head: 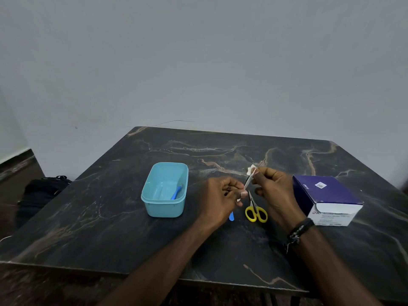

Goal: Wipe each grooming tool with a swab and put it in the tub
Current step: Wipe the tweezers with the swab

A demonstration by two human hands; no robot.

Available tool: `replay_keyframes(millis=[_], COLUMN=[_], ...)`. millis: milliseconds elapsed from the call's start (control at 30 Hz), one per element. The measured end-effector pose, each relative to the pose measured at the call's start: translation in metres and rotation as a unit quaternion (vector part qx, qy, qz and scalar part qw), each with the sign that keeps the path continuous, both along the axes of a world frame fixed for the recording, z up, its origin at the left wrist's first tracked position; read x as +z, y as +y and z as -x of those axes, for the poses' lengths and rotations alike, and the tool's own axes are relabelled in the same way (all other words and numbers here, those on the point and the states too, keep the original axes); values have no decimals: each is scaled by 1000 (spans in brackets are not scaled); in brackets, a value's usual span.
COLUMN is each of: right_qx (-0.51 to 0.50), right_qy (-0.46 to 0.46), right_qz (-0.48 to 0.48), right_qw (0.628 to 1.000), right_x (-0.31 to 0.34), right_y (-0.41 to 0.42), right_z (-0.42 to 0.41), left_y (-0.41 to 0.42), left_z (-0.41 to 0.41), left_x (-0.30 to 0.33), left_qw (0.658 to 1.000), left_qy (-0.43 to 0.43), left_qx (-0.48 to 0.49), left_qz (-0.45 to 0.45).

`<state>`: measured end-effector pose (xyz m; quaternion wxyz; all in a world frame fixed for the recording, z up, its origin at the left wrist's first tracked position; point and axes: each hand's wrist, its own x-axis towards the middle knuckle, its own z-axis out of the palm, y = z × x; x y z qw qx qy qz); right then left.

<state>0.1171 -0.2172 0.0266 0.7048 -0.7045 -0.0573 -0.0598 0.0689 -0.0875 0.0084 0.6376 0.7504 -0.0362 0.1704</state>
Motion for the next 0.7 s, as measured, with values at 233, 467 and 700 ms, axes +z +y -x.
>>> replay_keyframes(millis=[233,467,700], right_qx=[73,65,25], right_qy=[-1,0,10], right_qz=[68,61,3], right_qw=[995,996,1000], right_x=[-5,-4,-4], right_y=[0,2,-2], right_z=[-1,2,-4], left_y=[2,4,2], left_z=[0,-2,-3], left_x=[2,0,-2], left_qw=[1000,999,1000], left_qy=[-10,-18,-12], left_qx=[15,16,-3], left_qz=[21,25,9])
